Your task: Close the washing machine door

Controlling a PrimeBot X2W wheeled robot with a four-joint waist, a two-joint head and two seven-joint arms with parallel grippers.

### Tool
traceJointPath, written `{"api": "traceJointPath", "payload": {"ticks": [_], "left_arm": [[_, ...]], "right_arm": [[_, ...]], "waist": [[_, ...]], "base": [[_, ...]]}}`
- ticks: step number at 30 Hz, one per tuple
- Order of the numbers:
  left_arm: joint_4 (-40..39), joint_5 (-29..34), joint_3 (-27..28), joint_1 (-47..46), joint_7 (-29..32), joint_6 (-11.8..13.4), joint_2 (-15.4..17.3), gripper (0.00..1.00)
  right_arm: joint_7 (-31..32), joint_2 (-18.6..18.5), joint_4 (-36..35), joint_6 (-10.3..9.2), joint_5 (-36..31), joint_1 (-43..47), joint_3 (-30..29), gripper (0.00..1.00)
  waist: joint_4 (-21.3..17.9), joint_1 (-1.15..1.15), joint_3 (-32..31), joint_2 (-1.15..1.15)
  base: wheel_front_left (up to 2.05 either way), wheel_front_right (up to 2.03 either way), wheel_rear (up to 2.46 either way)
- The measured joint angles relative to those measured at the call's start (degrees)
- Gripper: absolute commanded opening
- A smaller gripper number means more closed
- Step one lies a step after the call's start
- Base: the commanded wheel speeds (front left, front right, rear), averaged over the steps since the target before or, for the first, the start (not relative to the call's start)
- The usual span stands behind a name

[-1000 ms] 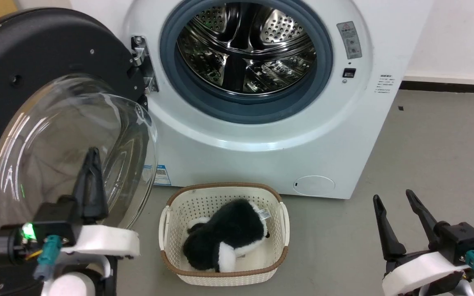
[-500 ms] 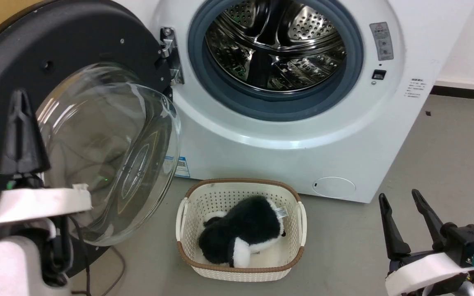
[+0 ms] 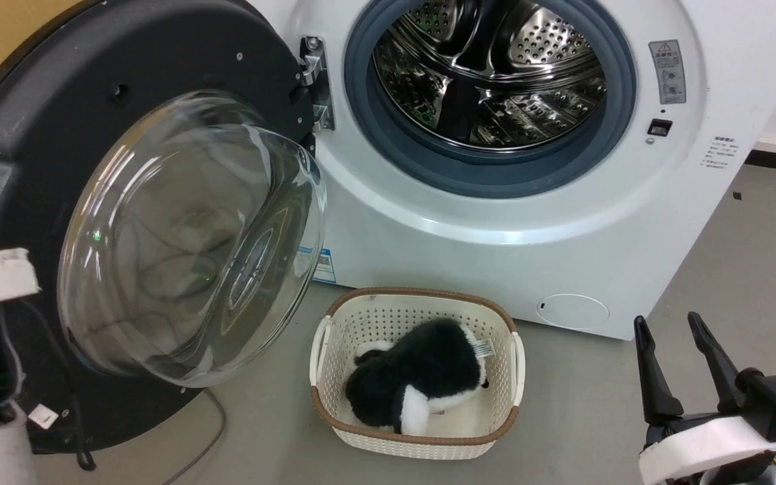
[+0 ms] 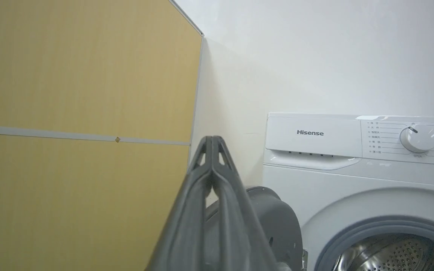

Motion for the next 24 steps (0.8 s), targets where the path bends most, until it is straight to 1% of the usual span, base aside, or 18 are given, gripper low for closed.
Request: {"api": "traceJointPath", "payload": {"ticks": [3, 13, 20, 24], "left_arm": [[1.4, -2.3, 1.7, -1.0, 0.6, -0.2, 1.0, 0.00], [8.5, -9.5, 10.4, -3.3, 1.8, -0.5, 4.3, 0.00], [14.9, -16.5, 13.6, -3.3, 8.2, -0.7, 4.8, 0.00], [17.6, -20.8, 14.2, -3.2, 12.7, -1.3, 4.7, 0.00]], "right_arm": [[-0.1, 0.0, 0.3, 0.00, 0.4, 0.0, -0.3, 1.00], [-1.5, 0.0, 1.4, 0.00, 1.5, 0.0, -0.8, 1.00], [-2.2, 0.0, 2.0, 0.00, 2.0, 0.0, -1.1, 1.00], [-2.7, 0.0, 2.3, 0.00, 2.2, 0.0, -1.1, 1.00]], "waist": [[0.7, 0.00, 0.1, 0.00], [2.9, 0.00, 0.4, 0.00], [4.2, 0.00, 0.8, 0.00], [4.9, 0.00, 1.0, 0.00]], "base": [[0.00, 0.00, 0.00], [0.00, 0.00, 0.00], [0.00, 0.00, 0.00], [0.00, 0.00, 0.00]]}}
